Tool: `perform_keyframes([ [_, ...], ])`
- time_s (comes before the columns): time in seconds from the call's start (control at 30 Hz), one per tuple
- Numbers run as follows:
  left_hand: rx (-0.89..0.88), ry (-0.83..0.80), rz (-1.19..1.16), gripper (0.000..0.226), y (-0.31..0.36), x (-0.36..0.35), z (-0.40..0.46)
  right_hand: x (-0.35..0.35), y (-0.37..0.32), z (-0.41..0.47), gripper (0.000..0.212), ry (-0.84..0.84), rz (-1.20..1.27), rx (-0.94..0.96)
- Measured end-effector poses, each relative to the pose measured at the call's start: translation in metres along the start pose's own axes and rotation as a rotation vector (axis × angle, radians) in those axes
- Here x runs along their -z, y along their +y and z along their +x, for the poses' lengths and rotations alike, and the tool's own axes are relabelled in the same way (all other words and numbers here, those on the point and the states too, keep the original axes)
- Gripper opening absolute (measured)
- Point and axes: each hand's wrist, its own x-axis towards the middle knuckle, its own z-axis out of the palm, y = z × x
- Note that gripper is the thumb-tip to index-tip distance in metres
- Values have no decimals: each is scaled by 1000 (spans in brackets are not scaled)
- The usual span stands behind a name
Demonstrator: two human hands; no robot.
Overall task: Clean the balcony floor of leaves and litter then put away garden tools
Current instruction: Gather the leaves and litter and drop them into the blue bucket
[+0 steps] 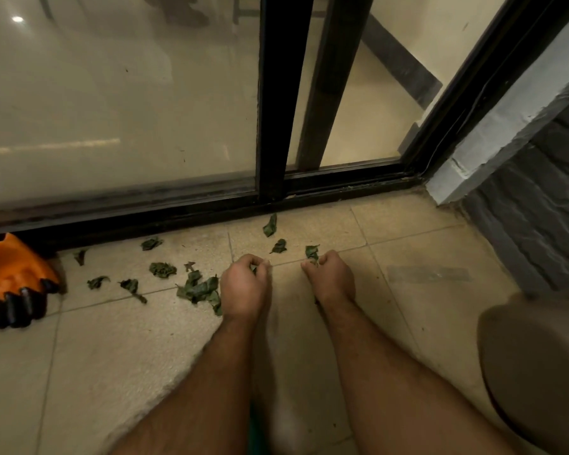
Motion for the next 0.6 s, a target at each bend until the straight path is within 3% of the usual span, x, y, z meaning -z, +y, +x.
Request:
perform_keyframes([
  [0.13,72,55,-28,8,-6,14,4,0,5,0,14,-28,6,47],
  [0.2,49,84,43,18,-11,18,6,4,6,-3,20,-85,225,25],
  [0.27,17,75,133,31,-16,19,9,13,8,-6,18,-137,538,-128],
  [0.33,-3,10,198,40,-19,17,11,24,14,-7,17,-234,787,-285],
  [0.43,-28,-137,223,52,-15,8,8,38,25,-7,24,-281,968,-328],
  [0.6,-46,-132,295,28,-8,-9,3,48,43,-6,18,-184,763,-252],
])
